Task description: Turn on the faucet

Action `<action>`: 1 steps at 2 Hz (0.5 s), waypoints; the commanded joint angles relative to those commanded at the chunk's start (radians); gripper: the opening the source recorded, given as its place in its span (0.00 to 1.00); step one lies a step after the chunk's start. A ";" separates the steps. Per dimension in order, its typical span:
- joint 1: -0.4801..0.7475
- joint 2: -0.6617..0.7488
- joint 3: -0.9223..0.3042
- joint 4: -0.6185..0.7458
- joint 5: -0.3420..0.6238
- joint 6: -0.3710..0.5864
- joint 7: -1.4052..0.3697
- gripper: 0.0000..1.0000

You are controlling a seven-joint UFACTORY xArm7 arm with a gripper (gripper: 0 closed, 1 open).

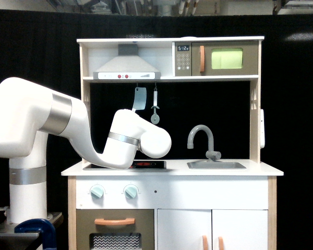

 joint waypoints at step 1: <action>0.210 -0.047 -0.008 0.075 0.000 -0.140 0.028 1.00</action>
